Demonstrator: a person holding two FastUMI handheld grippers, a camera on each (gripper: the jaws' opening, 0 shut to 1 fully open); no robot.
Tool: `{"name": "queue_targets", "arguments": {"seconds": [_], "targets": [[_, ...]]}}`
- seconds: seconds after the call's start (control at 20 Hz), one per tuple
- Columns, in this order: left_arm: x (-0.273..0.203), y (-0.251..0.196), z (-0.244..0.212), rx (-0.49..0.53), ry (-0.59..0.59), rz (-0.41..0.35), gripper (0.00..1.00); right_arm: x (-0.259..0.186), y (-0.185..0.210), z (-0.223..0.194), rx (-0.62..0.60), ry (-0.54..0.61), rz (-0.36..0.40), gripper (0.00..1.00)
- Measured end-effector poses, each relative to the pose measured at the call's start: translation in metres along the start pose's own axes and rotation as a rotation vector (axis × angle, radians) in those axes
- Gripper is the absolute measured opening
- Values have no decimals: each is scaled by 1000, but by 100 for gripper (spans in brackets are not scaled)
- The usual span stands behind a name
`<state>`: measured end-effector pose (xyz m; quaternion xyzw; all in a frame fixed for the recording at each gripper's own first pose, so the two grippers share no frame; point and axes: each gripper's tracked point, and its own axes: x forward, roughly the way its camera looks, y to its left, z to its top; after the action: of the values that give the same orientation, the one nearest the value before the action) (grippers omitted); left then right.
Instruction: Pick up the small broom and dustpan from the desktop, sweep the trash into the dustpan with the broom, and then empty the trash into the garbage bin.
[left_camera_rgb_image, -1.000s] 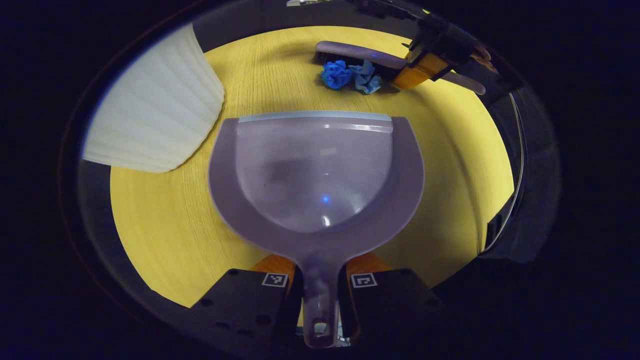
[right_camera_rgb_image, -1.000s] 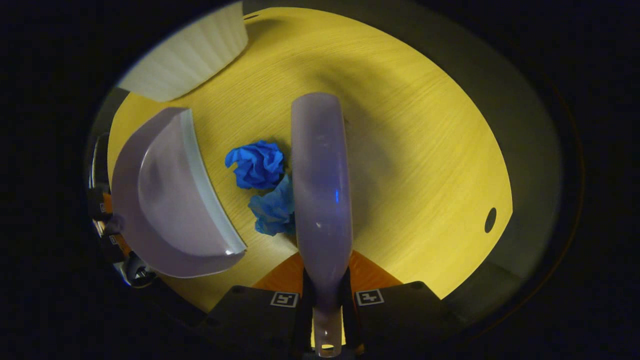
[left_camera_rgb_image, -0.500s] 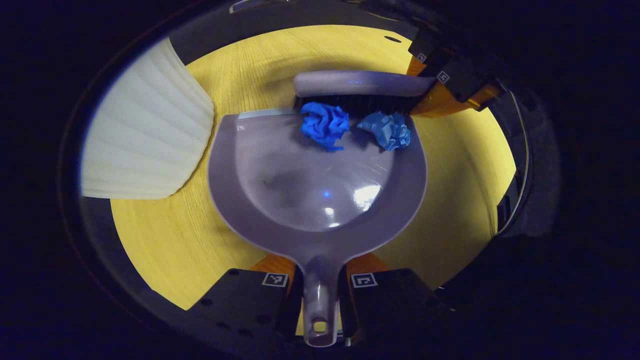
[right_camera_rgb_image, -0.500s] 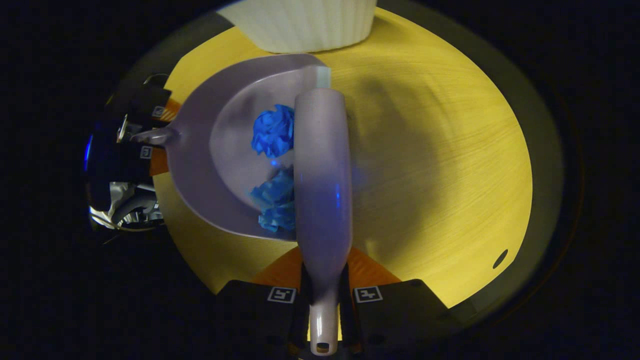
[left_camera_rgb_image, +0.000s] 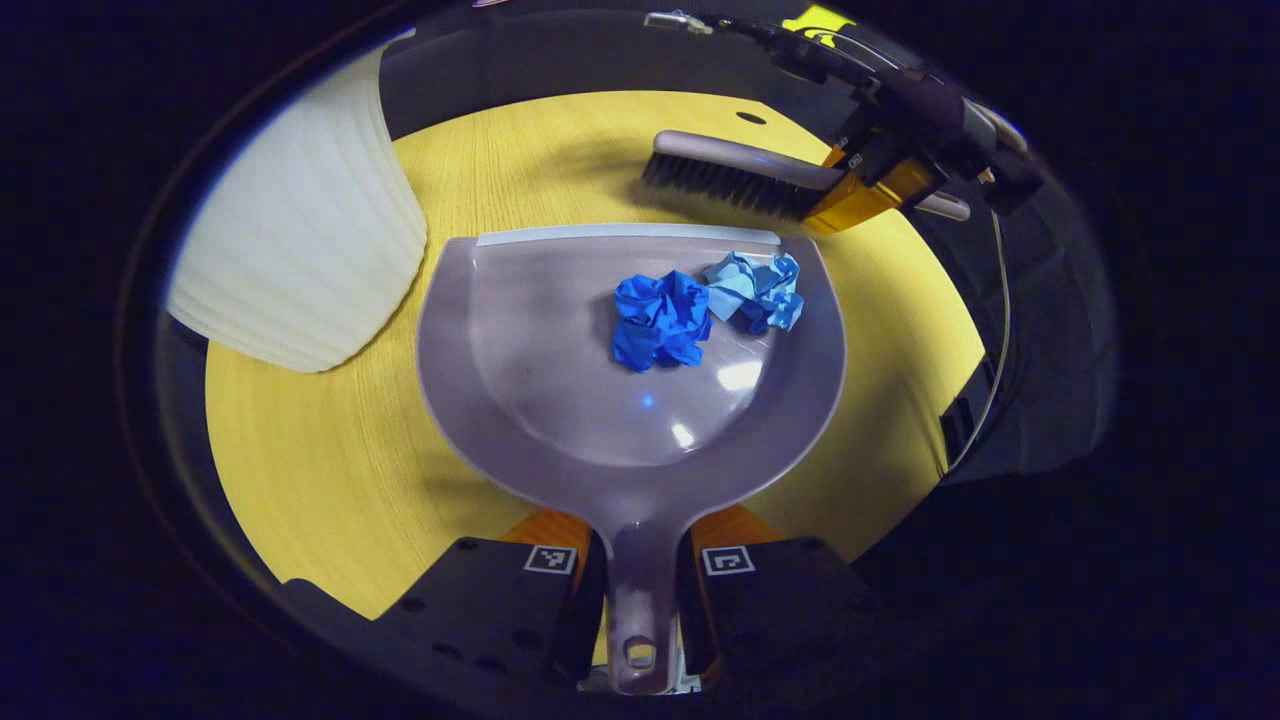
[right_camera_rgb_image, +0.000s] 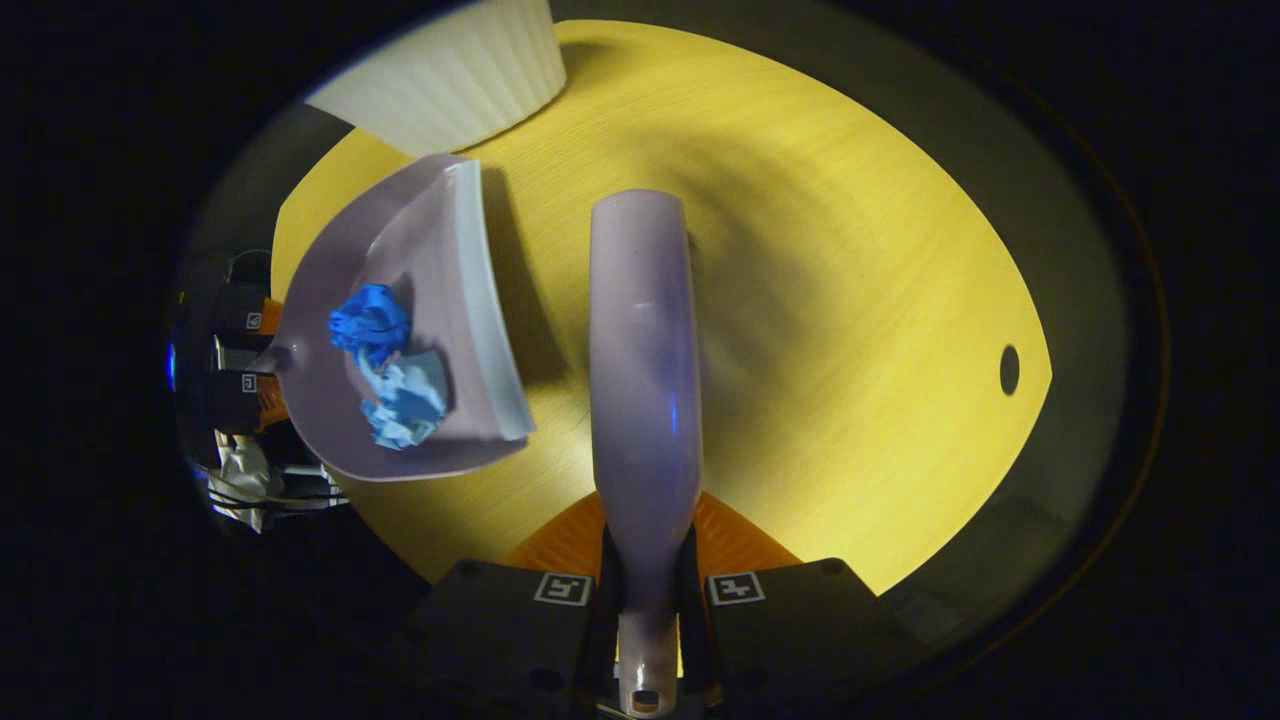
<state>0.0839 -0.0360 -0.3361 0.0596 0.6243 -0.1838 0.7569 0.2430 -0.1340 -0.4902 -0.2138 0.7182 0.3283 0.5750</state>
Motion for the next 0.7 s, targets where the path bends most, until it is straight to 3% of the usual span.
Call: {"name": "queue_targets", "arguments": {"seconds": [0.2,0.45,0.7], "targets": [[10,3,-3,-28,-90,-54,29,9,-10,-10,93,-31,9,28],[6,-11,2,-140,-189,-11,30,19,-10,-20,230,-102,73,28],[-31,18,53,-153,-311,184,29,27,-8,-28,312,-155,117,28]]}}
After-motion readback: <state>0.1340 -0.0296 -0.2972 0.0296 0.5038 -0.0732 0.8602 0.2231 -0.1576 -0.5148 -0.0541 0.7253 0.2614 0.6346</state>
